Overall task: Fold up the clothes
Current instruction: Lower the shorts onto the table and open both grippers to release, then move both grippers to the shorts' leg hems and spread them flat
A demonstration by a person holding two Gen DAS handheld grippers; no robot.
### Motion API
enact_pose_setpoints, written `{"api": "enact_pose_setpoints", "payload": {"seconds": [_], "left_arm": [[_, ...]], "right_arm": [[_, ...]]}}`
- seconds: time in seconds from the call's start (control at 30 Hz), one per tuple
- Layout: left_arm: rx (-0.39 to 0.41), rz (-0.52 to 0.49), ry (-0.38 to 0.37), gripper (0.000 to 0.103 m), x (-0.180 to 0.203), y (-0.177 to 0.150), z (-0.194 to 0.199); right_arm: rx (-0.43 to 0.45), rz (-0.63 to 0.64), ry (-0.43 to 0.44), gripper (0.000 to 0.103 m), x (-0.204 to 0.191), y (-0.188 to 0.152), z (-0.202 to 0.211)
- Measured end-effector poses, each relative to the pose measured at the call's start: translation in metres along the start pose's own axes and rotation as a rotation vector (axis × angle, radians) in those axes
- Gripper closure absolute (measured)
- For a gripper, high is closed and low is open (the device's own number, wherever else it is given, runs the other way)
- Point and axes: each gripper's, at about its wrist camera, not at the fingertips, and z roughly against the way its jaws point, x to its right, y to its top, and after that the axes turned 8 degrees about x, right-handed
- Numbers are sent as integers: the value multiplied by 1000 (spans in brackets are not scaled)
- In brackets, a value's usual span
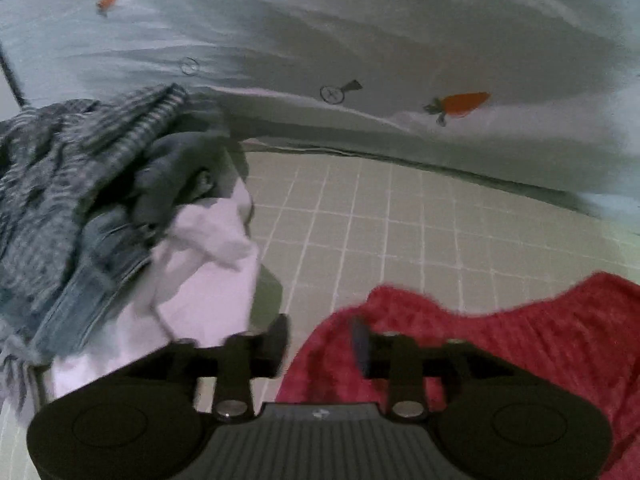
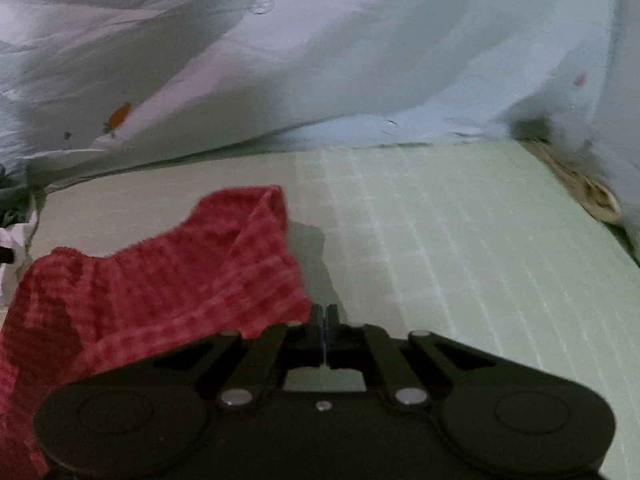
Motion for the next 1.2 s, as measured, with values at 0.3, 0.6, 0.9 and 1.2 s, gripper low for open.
{"api": "enact_pose_setpoints", "payload": {"seconds": [0.3,0.6,0.9,1.2], "left_arm": [[-150,-26,-74,39,8,-86,73],[-203,-116,-84,35,20,-127,104],[-150,-103,-103,19,24,-126,127],[-121,-139,-79,19,22,-133,147]], "right_arm": [[-34,-82,-138,102,42,-38,40],[-32,-161,-199,59,69,-51,54],[-52,-45,-55,40,28,-65,37],[-100,-34,-96,33,26,-74,-7]]}}
